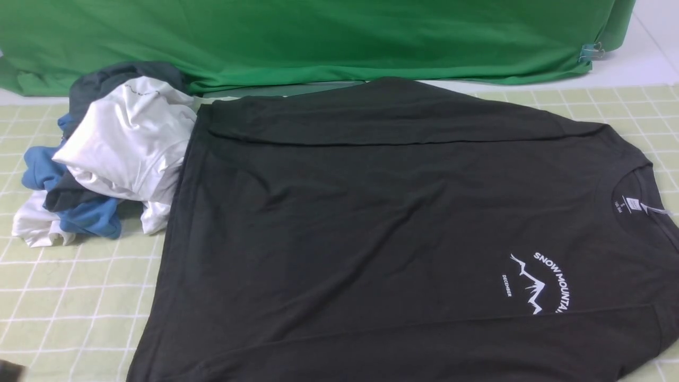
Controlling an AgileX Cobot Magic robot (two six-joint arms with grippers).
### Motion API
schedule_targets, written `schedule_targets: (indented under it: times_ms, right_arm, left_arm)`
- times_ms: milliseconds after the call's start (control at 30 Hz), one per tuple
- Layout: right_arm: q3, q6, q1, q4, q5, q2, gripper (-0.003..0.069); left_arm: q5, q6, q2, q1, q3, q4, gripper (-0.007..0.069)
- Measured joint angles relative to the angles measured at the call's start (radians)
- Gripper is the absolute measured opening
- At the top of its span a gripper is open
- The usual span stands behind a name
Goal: Fold a long-sleeved shirt over a green coffee tablecloth.
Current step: 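Grasp the left edge of the dark T-shirt lying flat on the table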
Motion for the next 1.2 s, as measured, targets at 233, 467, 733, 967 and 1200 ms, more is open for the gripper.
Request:
schedule_targets:
  times_ms: [233,467,733,967,1200]
  right_arm:
    - [0.000,0.000,0.000,0.000,0.000,0.000,0.0241]
    - [0.000,0.049,0.000,0.037,-0.082,0.000,0.0241]
    - [0.000,0.507,0.000,0.091,-0.359,0.000,0.0241]
    - [0.000,0.665,0.000,0.095,-0.385,0.000,0.0241]
    - [-0.041,0.687,0.025,0.092,-0.367,0.003,0.0183]
  left_arm:
    - [-0.318,-0.088,0.000,0.000,0.000,-0.020,0.0035]
    - [-0.396,-0.227,-0.001,0.000,-0.091,0.004,0.0035]
    - [0.339,-0.215,0.264,0.000,-0.570,0.106,0.0035]
    - [0.975,0.090,0.696,0.000,-0.780,0.024,0.0035]
    - [1.070,0.186,0.958,-0.022,-0.689,0.006,0.0011]
